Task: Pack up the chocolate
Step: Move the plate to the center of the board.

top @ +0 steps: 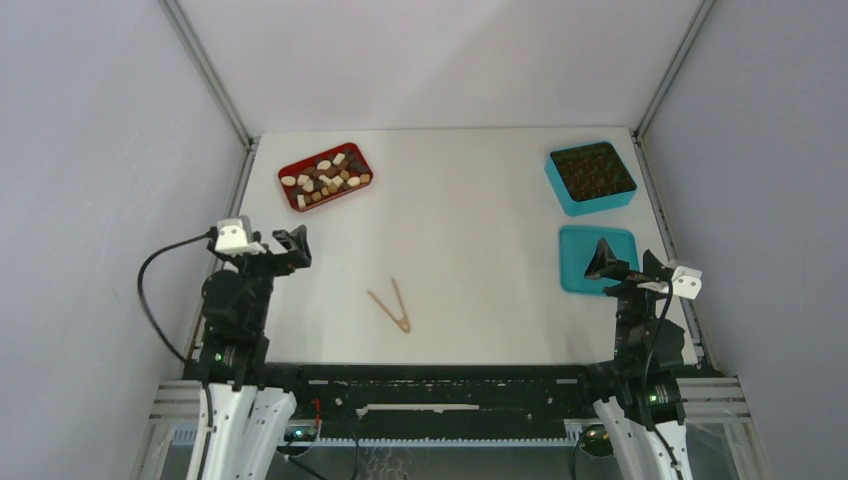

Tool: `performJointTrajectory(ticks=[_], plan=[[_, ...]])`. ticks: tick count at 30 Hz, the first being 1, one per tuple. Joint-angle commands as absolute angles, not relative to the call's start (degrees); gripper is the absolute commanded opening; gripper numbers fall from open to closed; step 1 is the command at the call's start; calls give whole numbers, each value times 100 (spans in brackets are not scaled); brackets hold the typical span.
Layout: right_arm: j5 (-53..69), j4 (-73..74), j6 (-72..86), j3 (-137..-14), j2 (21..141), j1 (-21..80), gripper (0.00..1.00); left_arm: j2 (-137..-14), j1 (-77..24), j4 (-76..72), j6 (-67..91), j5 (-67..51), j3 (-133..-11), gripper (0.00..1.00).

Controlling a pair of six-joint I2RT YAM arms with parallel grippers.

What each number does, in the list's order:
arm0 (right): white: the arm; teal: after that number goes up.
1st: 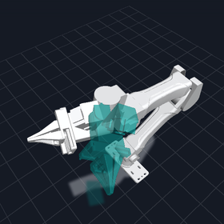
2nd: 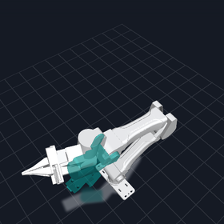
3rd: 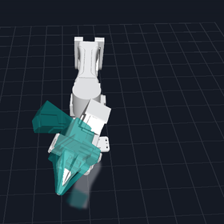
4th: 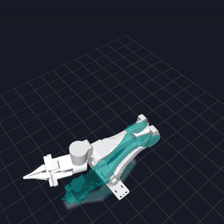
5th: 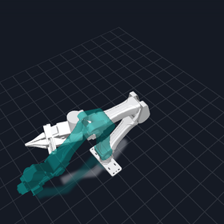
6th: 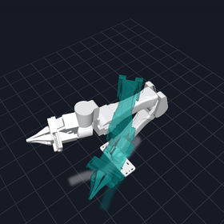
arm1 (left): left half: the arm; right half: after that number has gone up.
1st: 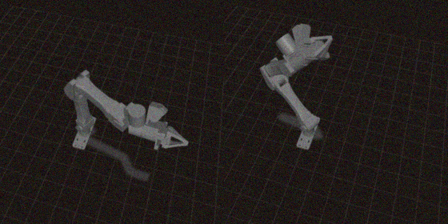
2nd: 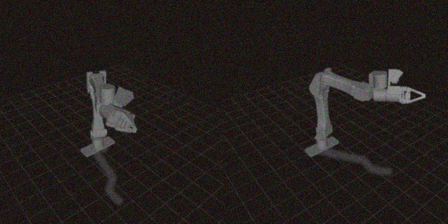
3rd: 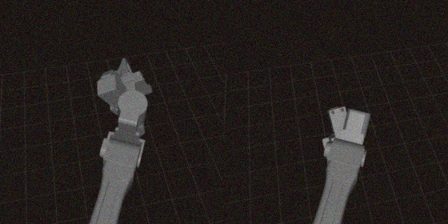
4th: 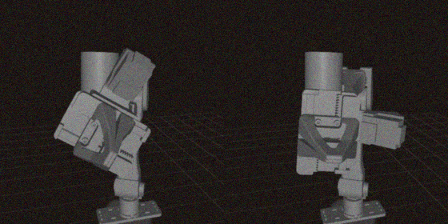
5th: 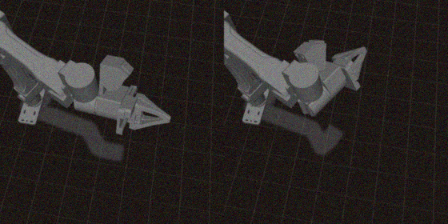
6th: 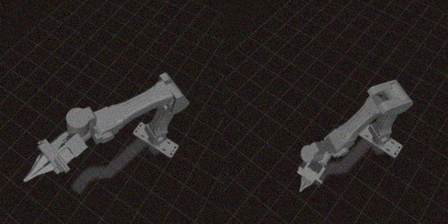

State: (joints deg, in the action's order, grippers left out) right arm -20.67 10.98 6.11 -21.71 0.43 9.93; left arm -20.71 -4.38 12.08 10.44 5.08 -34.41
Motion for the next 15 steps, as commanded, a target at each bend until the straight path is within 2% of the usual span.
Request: performJointTrajectory(ticks=[1, 15], plan=[[-2139, 1074, 658, -2419, -528, 1020, 100, -2888, -466, 1303, 644, 346, -3758, 100], [-2245, 1254, 725, -2444, -528, 1081, 100, -7165, -455, 1944, -574, 502, -5775, 100]])
